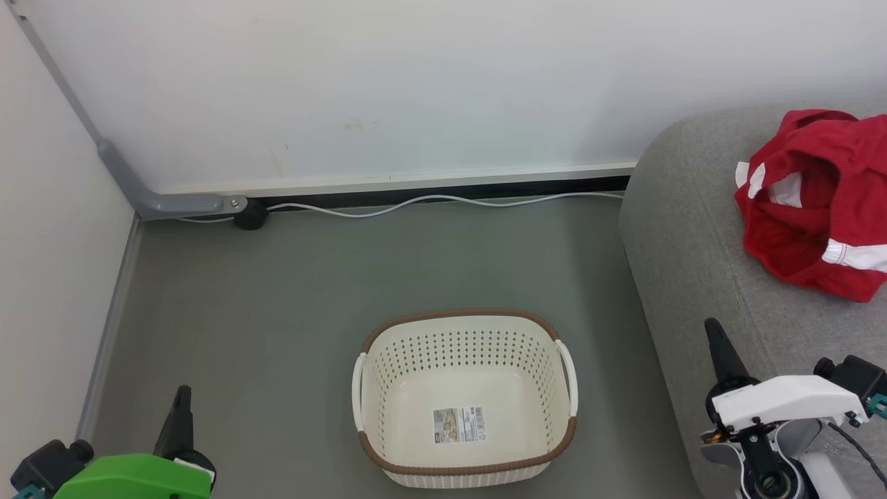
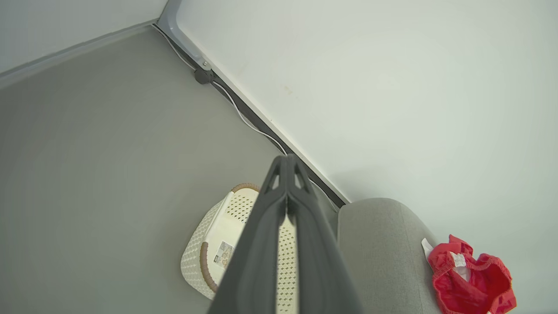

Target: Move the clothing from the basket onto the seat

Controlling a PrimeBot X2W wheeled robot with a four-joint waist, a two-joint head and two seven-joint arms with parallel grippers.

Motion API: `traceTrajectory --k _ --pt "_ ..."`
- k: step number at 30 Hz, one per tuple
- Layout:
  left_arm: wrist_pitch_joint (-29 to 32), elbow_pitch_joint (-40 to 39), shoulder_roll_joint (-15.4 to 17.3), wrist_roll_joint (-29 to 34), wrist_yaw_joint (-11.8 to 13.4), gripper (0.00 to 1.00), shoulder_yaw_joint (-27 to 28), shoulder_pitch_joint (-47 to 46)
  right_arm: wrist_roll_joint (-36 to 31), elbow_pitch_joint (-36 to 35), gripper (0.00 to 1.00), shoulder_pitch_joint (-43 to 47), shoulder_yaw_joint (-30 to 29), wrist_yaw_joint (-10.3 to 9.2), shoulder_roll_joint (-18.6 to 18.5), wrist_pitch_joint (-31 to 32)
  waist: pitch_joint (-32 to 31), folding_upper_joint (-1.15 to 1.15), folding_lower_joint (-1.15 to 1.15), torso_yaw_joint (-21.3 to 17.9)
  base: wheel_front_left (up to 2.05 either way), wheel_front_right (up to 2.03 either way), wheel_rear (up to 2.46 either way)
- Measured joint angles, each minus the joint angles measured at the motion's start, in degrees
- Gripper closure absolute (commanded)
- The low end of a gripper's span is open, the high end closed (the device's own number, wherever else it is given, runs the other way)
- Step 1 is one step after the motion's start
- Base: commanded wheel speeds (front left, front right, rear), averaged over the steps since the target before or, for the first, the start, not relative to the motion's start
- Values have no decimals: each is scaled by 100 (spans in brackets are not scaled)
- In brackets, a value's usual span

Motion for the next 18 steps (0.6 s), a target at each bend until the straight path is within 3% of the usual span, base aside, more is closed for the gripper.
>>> traceTrajectory --k 18 --pt "328 249 -102 -1155 -231 100 216 -303 1299 76 100 -146 -383 198 3 300 44 0 0 -3 0 0 0"
